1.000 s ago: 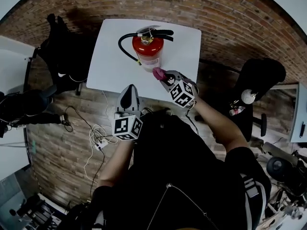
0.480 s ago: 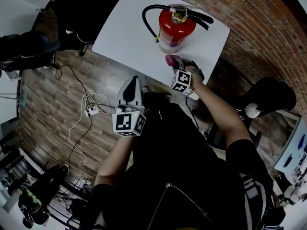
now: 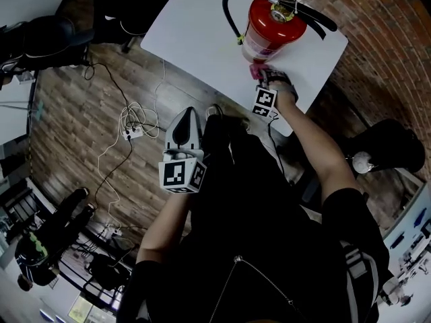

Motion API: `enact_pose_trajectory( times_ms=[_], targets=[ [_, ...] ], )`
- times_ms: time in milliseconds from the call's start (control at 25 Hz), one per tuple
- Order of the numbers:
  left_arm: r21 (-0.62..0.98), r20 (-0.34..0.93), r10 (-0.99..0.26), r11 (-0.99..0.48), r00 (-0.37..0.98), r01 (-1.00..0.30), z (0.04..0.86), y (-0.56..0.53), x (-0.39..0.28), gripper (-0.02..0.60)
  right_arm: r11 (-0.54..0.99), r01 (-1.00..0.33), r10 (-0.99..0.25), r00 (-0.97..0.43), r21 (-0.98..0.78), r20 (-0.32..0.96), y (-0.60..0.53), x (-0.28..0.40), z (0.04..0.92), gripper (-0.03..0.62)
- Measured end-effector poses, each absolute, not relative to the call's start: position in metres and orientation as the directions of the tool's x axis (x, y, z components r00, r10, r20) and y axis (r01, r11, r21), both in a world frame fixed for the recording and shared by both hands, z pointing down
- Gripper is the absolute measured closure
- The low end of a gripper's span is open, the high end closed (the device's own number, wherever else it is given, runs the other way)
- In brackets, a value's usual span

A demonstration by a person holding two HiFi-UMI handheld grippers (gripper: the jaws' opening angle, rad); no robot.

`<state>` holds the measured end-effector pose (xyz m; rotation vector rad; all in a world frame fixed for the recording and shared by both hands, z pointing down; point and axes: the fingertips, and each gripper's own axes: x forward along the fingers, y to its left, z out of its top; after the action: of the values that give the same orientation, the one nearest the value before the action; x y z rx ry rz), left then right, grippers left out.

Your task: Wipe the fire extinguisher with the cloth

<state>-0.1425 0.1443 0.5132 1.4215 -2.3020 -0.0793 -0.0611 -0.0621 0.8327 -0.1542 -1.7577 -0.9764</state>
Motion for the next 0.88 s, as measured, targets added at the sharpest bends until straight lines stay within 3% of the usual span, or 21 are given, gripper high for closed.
enact_pose_trajectory(
  times_ms=[280, 880],
  targets=[
    [0.261, 0.350, -0.844, 0.505, -0.407, -0.823, 0.516, 0.161, -0.154, 0.571, 0.615, 0.516, -0.380, -0.468, 0.596, 0.798, -0.069, -0.068, 0.831, 0.493],
    [0.252, 0.317, -0.896, 0.394, -0.310, -0.884, 0.490, 0.140, -0.169, 0.571, 0.591, 0.435, -0.450, -0.521, 0.679, 0.725, -0.071, -0.066, 0.764, 0.493]
  ],
)
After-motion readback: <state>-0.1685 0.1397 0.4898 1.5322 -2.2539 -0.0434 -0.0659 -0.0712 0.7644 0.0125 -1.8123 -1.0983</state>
